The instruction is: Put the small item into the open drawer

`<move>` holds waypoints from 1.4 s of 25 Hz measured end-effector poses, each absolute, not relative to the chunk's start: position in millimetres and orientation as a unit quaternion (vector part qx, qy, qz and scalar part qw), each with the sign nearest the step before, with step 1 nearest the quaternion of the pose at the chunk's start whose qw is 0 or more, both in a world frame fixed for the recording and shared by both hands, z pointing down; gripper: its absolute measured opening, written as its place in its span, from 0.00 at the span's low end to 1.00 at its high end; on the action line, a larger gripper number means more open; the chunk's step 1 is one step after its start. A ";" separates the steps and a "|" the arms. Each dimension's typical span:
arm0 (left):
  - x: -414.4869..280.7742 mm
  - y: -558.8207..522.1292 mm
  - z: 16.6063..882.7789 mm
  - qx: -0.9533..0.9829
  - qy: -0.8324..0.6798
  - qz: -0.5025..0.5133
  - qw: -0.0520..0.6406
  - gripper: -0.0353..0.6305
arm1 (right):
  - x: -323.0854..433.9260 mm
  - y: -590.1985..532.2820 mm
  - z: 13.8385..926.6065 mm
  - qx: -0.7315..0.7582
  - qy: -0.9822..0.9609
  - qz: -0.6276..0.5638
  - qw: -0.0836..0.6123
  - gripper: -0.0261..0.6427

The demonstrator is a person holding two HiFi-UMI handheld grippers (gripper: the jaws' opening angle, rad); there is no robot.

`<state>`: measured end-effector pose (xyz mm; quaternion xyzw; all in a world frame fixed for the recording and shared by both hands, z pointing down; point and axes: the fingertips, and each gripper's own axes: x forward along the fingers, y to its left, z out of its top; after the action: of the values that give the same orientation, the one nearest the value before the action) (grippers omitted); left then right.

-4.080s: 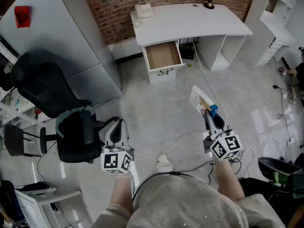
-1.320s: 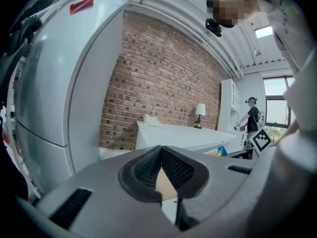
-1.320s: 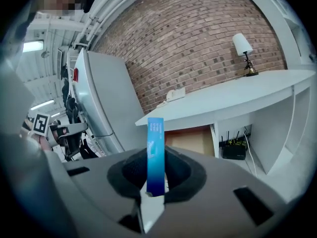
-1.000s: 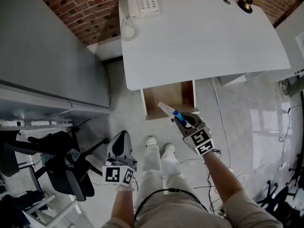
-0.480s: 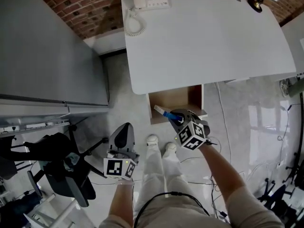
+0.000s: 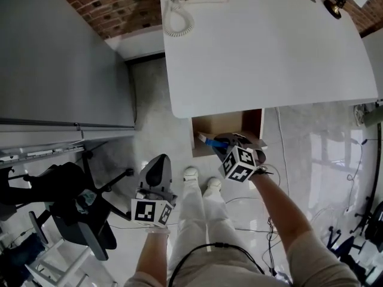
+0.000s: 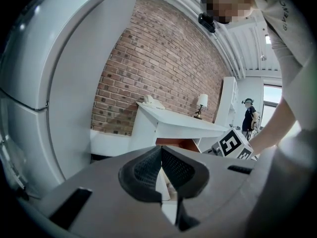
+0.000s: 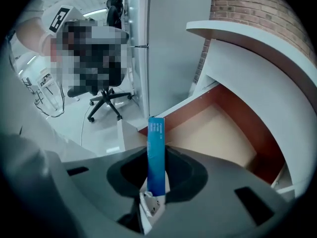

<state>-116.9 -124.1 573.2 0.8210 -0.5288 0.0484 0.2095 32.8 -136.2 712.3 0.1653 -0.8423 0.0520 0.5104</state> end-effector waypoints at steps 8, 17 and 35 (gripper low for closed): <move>-125.6 -125.4 583.1 0.815 -0.537 0.047 0.214 0.06 | 27.5 -144.2 721.3 0.198 -0.836 0.094 0.504 0.15; -126.6 -137.7 586.6 0.813 -0.547 0.042 0.196 0.06 | 14.5 -166.7 724.0 0.336 -0.788 0.276 0.435 0.15; -132.3 -138.1 589.8 0.802 -0.564 0.030 0.197 0.06 | -9.3 -170.7 723.0 0.412 -0.734 0.434 0.320 0.24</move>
<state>-132.3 -138.1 589.8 0.8015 -0.5639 0.0305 0.1966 -9.3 -170.7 723.0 0.4116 -0.7343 0.4343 0.3205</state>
